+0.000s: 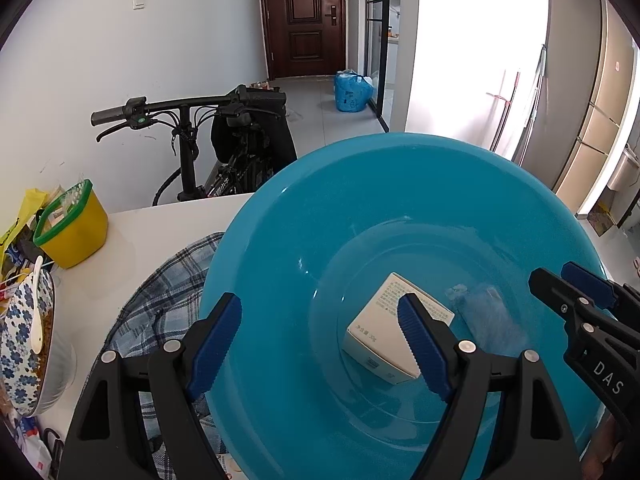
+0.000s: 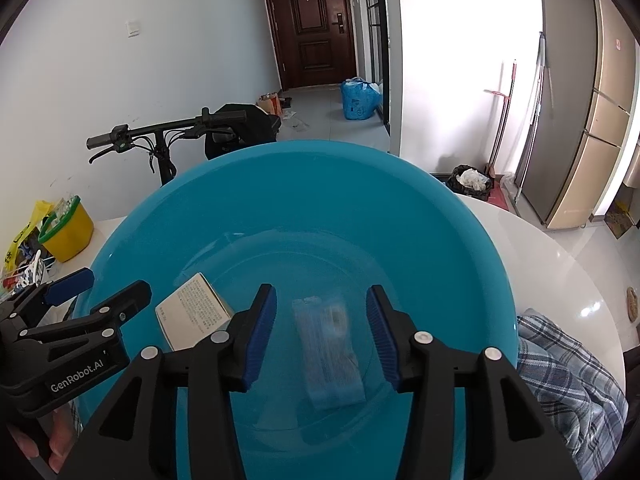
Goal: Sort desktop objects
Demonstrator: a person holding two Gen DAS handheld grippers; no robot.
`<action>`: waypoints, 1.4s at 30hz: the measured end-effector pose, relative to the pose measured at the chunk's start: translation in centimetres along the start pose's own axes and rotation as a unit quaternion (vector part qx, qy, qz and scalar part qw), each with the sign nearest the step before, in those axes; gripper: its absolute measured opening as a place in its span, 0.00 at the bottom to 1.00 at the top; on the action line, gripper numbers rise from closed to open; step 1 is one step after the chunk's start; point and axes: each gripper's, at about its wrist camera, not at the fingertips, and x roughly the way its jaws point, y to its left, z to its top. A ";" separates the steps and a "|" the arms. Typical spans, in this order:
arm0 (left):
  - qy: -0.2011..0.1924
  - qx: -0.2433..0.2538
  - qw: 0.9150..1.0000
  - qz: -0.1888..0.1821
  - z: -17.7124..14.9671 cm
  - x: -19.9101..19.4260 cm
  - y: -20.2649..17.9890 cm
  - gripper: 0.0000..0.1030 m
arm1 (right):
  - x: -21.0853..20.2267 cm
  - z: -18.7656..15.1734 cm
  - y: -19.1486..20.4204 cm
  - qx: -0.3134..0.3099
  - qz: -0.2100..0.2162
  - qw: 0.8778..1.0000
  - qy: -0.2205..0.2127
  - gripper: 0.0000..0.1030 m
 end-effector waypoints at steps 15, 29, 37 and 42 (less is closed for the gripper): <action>-0.068 0.026 0.997 0.016 0.4 -3.1 -0.9 0.80 | -1.2 0.5 -0.4 0.006 -0.018 1.000 -0.020 0.57; -0.166 0.009 0.986 0.003 1.4 -9.3 0.5 0.89 | -6.7 1.7 0.5 0.000 -0.017 0.995 -0.096 0.76; -0.191 -0.009 0.981 -0.031 1.7 -13.3 1.4 0.90 | -11.0 2.0 1.2 -0.017 -0.026 0.988 -0.154 0.92; -0.232 -0.016 0.972 -0.037 1.2 -16.4 1.6 0.90 | -14.4 1.8 1.6 -0.021 -0.040 0.978 -0.201 0.99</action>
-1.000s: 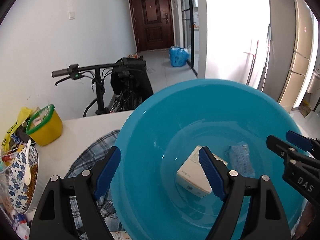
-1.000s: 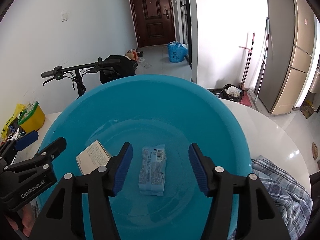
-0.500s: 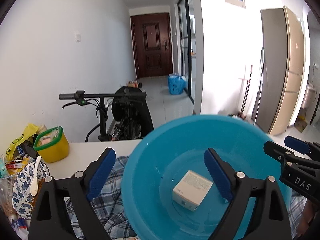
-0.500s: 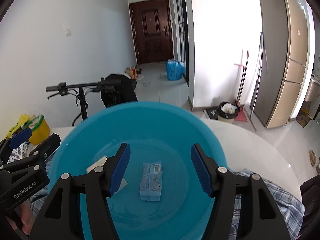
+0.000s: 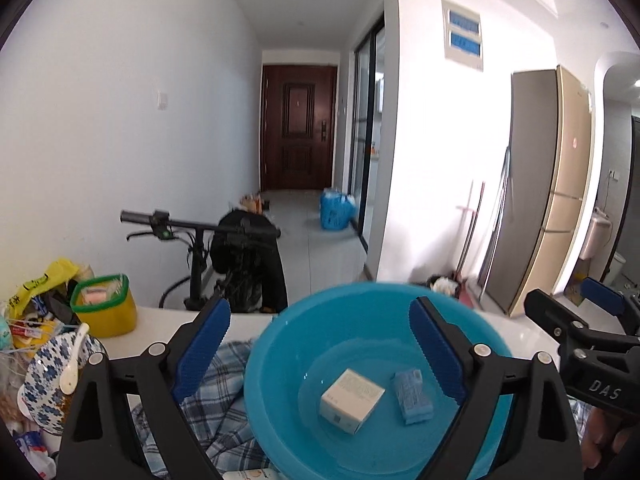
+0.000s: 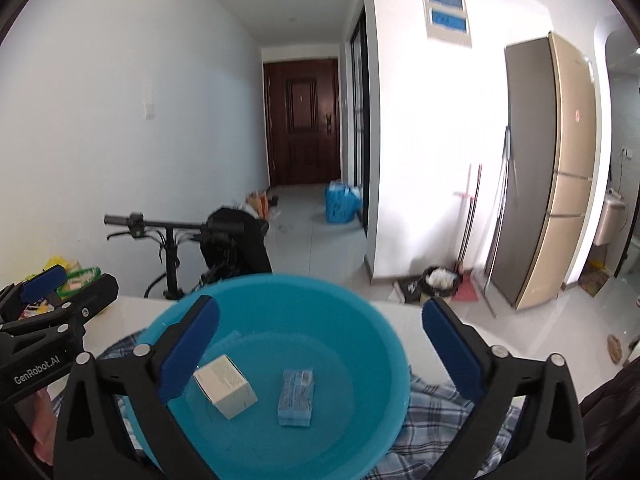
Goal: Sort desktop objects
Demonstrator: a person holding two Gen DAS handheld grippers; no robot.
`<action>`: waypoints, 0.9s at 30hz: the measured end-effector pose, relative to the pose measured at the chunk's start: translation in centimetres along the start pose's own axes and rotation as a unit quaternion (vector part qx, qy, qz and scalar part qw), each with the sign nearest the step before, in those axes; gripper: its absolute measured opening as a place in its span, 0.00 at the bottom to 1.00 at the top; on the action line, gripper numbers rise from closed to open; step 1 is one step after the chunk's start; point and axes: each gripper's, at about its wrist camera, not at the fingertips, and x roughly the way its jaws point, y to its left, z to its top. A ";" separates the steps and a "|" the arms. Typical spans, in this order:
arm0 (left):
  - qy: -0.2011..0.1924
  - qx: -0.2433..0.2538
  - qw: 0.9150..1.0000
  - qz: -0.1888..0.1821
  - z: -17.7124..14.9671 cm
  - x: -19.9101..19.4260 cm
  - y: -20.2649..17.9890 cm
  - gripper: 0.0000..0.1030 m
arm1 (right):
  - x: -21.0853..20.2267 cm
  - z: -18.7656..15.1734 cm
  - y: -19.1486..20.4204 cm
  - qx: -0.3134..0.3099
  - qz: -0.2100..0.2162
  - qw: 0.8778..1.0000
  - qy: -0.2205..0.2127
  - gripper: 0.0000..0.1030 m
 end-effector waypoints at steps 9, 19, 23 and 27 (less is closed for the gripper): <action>-0.091 -0.035 0.995 0.004 1.1 -5.1 1.2 1.00 | -3.4 1.1 0.0 0.008 0.016 0.999 -0.044 0.99; -0.124 0.005 0.992 0.001 1.6 -8.7 0.0 1.00 | -5.6 1.2 -0.2 0.010 0.022 0.997 -0.068 0.99; -0.142 0.009 0.990 -0.002 1.6 -10.5 -0.4 1.00 | -7.3 1.4 -0.3 0.012 0.031 0.995 -0.089 0.99; -0.156 0.009 0.988 -0.014 1.6 -12.3 -0.7 1.00 | -9.2 1.6 -0.3 0.013 0.037 0.993 -0.112 0.99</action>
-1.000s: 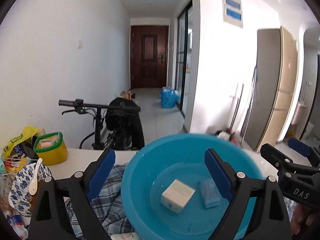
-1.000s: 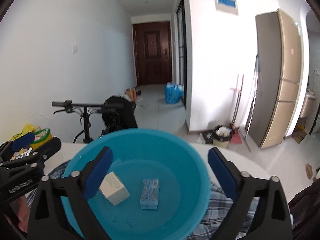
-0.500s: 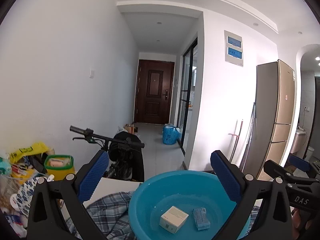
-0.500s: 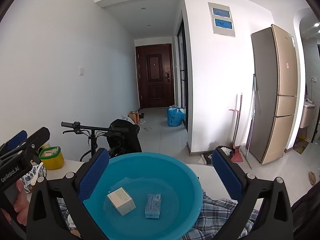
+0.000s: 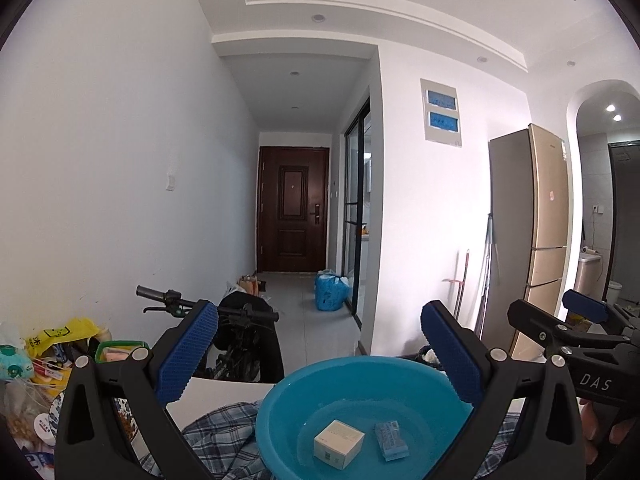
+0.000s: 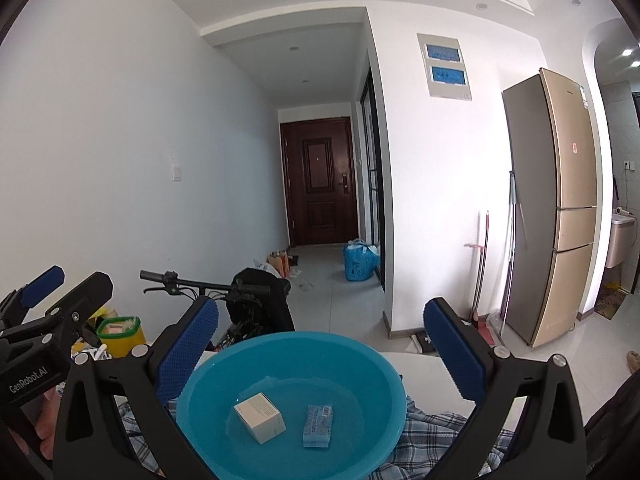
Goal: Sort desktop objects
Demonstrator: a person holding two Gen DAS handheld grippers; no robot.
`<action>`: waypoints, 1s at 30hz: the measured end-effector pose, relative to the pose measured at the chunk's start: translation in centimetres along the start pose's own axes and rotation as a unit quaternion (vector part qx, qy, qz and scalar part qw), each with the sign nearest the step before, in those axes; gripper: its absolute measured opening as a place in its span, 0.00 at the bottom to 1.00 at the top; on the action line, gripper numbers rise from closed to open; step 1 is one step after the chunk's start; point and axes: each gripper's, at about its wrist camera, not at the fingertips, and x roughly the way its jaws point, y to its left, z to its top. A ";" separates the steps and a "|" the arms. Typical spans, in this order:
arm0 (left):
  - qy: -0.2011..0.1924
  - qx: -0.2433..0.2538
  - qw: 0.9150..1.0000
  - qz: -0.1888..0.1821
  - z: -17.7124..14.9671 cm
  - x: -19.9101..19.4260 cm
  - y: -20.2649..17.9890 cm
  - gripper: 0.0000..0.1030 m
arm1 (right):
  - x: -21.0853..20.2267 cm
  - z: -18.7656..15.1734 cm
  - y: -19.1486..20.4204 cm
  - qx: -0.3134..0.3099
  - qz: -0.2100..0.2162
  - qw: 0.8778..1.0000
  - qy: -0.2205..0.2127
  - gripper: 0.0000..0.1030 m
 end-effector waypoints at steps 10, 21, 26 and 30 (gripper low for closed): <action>-0.062 -0.006 0.998 0.008 1.1 -5.1 -0.3 1.00 | -4.3 1.0 0.6 -0.013 -0.011 0.998 -0.060 0.99; -0.061 -0.001 0.998 -0.006 1.3 -6.9 -0.6 1.00 | -6.2 0.9 1.9 -0.022 0.007 0.997 -0.078 0.99; -0.049 -0.007 0.999 -0.012 1.6 -7.2 -0.6 1.00 | -6.3 0.6 1.6 -0.017 0.003 0.999 -0.051 0.99; -0.044 -0.003 0.999 -0.008 1.6 -8.1 -0.9 1.00 | -7.8 0.9 1.3 -0.017 0.000 0.998 -0.054 0.99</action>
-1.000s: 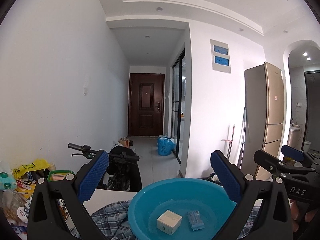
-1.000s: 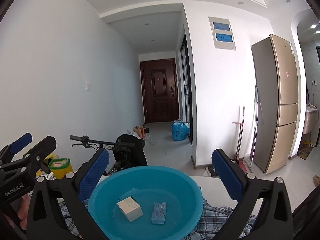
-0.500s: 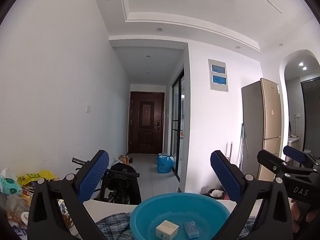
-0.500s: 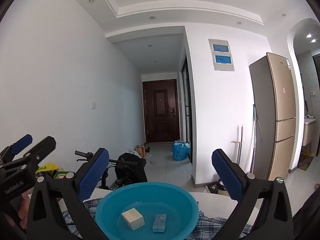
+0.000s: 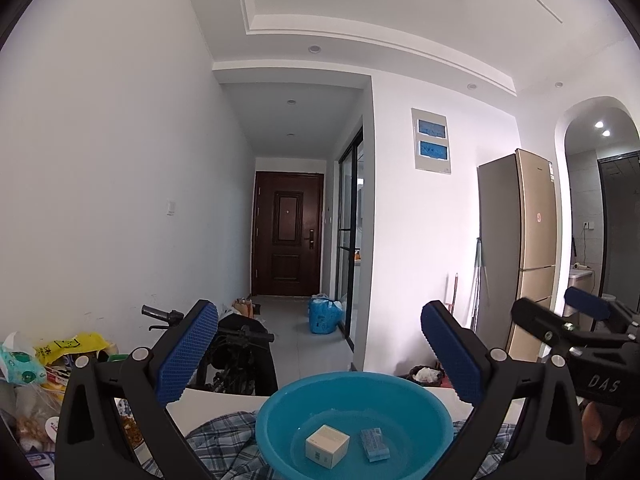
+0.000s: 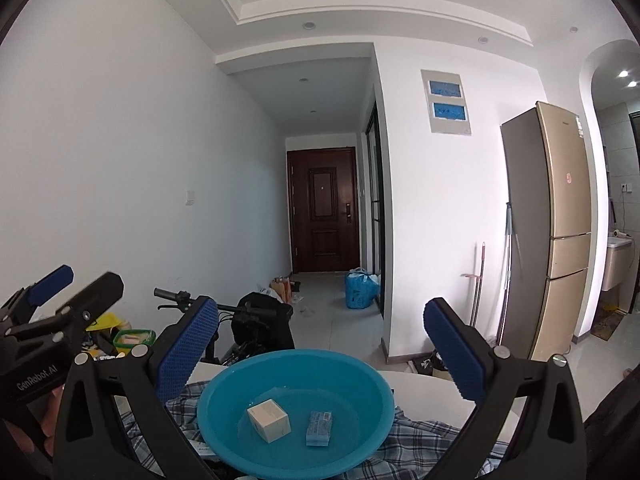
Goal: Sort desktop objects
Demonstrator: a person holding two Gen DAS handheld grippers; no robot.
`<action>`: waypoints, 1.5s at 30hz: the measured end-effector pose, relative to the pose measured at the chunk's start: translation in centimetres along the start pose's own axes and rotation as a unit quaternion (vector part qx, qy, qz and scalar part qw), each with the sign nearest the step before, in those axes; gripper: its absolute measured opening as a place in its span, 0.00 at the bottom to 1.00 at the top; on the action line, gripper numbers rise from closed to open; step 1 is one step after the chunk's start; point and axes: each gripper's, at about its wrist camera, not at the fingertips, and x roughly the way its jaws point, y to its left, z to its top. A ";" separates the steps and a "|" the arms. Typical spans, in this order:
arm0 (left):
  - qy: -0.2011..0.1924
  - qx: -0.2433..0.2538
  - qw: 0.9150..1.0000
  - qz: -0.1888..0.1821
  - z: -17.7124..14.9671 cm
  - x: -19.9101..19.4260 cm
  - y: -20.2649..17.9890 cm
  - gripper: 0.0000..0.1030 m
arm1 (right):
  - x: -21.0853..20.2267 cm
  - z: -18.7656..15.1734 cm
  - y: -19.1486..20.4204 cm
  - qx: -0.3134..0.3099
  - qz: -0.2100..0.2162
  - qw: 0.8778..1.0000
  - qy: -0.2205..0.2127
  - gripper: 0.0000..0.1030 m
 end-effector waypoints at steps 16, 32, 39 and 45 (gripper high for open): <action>0.026 -0.002 1.000 0.016 -1.4 -3.9 0.5 1.00 | -3.5 -1.6 0.1 0.015 0.004 1.000 0.018 0.99; 0.128 -0.003 0.992 0.007 -7.3 -3.3 -0.4 1.00 | -4.0 -6.0 -0.7 0.015 -0.015 0.996 0.083 0.99; 0.182 0.005 0.983 0.001 -10.7 -2.9 -0.4 1.00 | -3.3 -8.7 -1.2 0.027 -0.017 0.991 0.129 0.99; 0.218 0.002 0.976 0.010 -13.1 -2.5 0.0 1.00 | -2.7 -10.8 -1.3 0.040 -0.015 0.985 0.167 0.99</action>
